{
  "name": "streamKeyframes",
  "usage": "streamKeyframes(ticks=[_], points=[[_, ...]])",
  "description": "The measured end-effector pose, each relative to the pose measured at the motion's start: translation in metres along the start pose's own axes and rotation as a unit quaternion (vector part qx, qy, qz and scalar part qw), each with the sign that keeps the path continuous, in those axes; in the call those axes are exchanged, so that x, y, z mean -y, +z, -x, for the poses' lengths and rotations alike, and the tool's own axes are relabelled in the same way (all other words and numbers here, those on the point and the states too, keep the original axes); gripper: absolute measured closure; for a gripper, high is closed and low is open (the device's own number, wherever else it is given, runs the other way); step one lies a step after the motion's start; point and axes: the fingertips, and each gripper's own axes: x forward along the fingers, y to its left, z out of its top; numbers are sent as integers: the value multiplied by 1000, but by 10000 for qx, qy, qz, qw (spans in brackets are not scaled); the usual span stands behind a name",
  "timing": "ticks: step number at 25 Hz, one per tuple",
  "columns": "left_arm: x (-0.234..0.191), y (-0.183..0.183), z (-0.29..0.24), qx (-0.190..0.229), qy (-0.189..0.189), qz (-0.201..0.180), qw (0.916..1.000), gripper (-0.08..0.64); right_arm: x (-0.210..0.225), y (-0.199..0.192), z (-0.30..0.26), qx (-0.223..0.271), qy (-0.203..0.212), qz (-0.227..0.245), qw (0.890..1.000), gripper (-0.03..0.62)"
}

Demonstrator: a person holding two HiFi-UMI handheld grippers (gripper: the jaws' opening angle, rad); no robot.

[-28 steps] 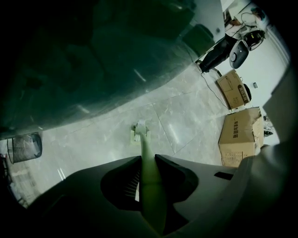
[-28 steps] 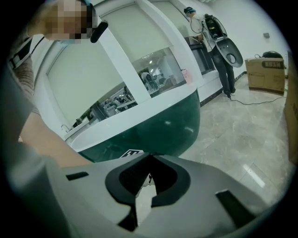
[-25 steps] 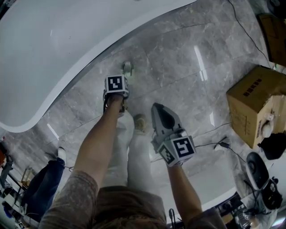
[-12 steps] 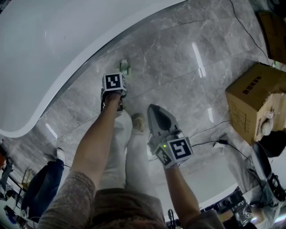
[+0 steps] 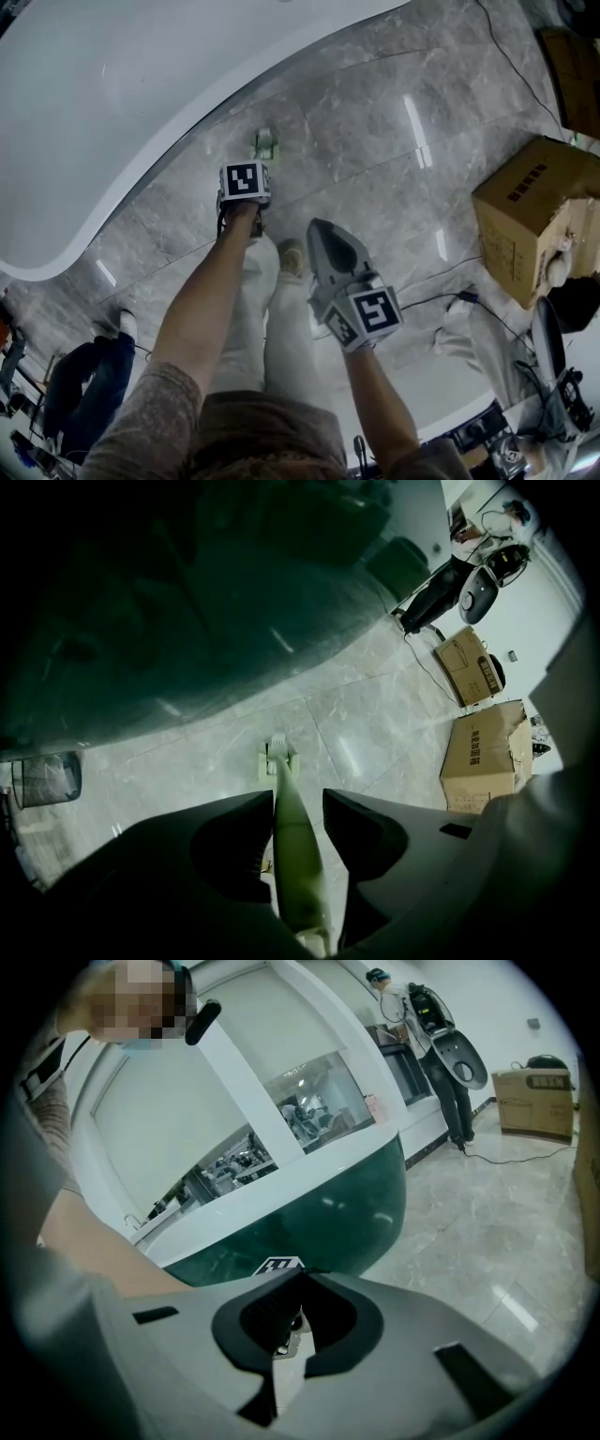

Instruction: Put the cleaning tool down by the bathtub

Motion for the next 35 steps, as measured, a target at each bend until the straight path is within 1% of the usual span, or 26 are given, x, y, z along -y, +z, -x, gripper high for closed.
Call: streamKeyframes(ticks=[7, 13, 15, 16, 18, 19, 24, 27, 31, 35], points=[[2, 0, 33, 86, -7, -23, 10000, 385, -10, 15, 10, -8, 48, 108, 9999, 592], [8, 2, 83, 294, -37, -13, 9996, 390, -29, 35, 27, 77, 78, 139, 9998, 592], [13, 1, 104, 393, -47, -8, 9992, 416, -37, 42, 37, 119, 87, 110, 9998, 592], [17, -1, 114, 439, -62, -1, 9990, 441, -41, 46, 43, 145, 104, 107, 9998, 592], [26, -4, 135, 516, -131, 19, 9986, 552, -49, 54, 54, 185, 154, 126, 9996, 592], [31, -6, 145, 532, -184, 19, 9984, 560, -54, 59, 59, 196, 182, 136, 9996, 592], [49, -12, 196, 632, -365, -46, 9973, 560, -81, 75, 84, 227, 303, 131, 9992, 592], [60, -24, 234, 694, -445, -42, 9966, 560, -92, 81, 107, 246, 300, 71, 9992, 592], [75, -41, 288, 802, -506, -248, 9952, 560, -102, 93, 138, 282, 293, 10, 9992, 592], [83, -50, 344, 1055, -621, -500, 9912, 560, -118, 105, 156, 251, 343, 26, 9991, 592]])
